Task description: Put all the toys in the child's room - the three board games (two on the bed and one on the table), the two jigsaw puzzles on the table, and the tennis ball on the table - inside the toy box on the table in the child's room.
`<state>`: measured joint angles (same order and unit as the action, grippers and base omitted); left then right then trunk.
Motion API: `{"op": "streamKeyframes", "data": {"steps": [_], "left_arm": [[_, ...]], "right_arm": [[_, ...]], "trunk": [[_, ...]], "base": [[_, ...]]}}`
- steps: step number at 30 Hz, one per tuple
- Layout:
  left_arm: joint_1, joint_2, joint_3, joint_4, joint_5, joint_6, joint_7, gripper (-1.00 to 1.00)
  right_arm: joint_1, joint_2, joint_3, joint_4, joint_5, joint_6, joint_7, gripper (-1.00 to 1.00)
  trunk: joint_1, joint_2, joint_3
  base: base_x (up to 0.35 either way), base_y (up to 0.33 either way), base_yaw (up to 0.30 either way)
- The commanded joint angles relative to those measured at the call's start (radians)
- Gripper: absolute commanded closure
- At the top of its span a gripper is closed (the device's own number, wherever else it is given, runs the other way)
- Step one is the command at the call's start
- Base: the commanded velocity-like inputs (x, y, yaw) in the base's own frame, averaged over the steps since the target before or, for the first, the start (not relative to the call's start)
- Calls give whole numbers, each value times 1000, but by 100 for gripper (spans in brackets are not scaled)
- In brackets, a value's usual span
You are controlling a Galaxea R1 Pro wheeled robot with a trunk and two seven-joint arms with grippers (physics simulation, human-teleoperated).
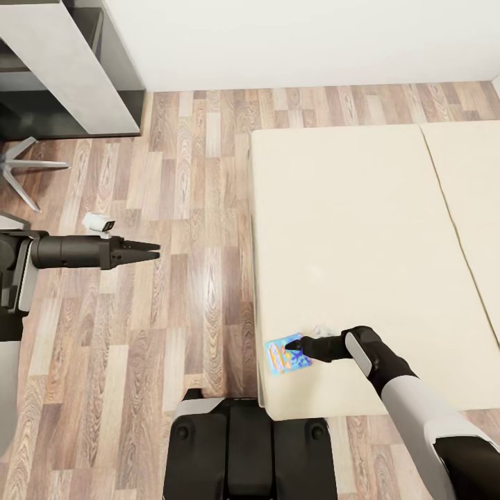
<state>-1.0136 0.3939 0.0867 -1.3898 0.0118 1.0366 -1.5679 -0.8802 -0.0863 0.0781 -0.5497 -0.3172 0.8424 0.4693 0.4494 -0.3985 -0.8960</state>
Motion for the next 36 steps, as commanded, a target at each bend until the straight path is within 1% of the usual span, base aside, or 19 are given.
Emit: {"op": "streamKeyframes", "data": {"steps": [1, 36], "left_arm": [[0, 0, -1, 0, 0, 11, -3, -100], [0, 0, -1, 0, 0, 11, -3, -100]], "right_arm": [[0, -1, 5, -1, -2, 3, 2, -100], [0, -1, 5, -1, -2, 3, 2, -100]], "trunk": [[1, -2, -1], [1, -2, -1]], "base": [[0, 88, 0], [0, 51, 0]]}}
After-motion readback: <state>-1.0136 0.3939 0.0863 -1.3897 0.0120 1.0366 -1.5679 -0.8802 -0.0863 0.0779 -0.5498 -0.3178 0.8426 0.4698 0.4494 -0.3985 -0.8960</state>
